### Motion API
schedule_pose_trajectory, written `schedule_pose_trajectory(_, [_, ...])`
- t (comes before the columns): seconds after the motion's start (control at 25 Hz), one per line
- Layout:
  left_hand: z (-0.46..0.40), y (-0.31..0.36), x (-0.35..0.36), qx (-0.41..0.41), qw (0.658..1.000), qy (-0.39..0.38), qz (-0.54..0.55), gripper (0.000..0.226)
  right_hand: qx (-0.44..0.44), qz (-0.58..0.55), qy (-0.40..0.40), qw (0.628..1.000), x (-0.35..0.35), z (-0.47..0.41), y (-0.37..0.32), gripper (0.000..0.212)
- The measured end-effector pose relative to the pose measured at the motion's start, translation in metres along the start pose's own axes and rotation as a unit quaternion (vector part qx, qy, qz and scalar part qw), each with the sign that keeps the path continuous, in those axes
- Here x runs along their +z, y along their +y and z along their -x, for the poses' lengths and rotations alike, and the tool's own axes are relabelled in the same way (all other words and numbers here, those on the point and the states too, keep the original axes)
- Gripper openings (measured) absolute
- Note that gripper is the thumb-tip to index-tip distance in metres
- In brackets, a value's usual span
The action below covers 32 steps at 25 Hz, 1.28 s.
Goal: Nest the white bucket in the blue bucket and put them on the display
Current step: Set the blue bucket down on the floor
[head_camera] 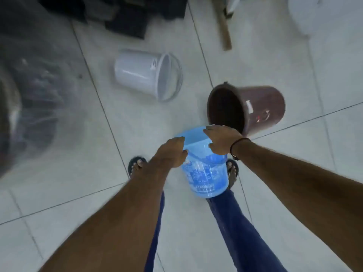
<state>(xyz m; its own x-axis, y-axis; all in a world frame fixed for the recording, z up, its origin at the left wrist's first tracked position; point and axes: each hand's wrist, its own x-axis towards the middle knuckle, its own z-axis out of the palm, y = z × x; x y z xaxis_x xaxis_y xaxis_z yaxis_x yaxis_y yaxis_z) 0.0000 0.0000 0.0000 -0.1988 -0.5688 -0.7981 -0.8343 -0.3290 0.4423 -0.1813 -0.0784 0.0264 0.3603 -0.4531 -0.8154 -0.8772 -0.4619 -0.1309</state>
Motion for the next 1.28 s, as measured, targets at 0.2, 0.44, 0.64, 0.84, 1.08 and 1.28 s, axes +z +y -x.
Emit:
schedule_pose_trajectory(0.2, [-0.066, -0.026, 0.059, 0.056, 0.998, 0.022, 0.003, 0.029, -0.013, 0.05, -0.023, 0.998, 0.061, -0.06, 0.003, 0.04])
schedule_pose_trajectory(0.44, [0.011, -0.029, 0.042, 0.109, 0.978, 0.147, -0.097, 0.017, -0.041, 0.005, 0.018, 0.999, 0.025, -0.014, -0.031, 0.033])
schedule_pose_trajectory(0.64, [0.077, -0.018, 0.048, 0.096, 0.961, 0.112, -0.235, 0.024, -0.112, 0.088, 0.034, 0.989, 0.031, 0.036, -0.062, 0.03])
schedule_pose_trajectory(0.84, [0.05, -0.017, 0.093, 0.1, 0.94, 0.121, -0.303, 0.038, -0.131, 0.178, 0.039, 0.975, 0.066, 0.027, -0.055, 0.015])
schedule_pose_trajectory(1.08, [0.029, -0.014, 0.148, 0.049, 0.959, 0.126, -0.251, 0.044, -0.145, 0.165, 0.021, 0.975, 0.11, 0.021, -0.03, 0.018])
schedule_pose_trajectory(1.28, [0.031, 0.032, 0.132, -0.017, 0.97, 0.211, -0.122, 0.048, -0.212, 0.154, 0.163, 0.951, 0.08, 0.039, 0.017, 0.041])
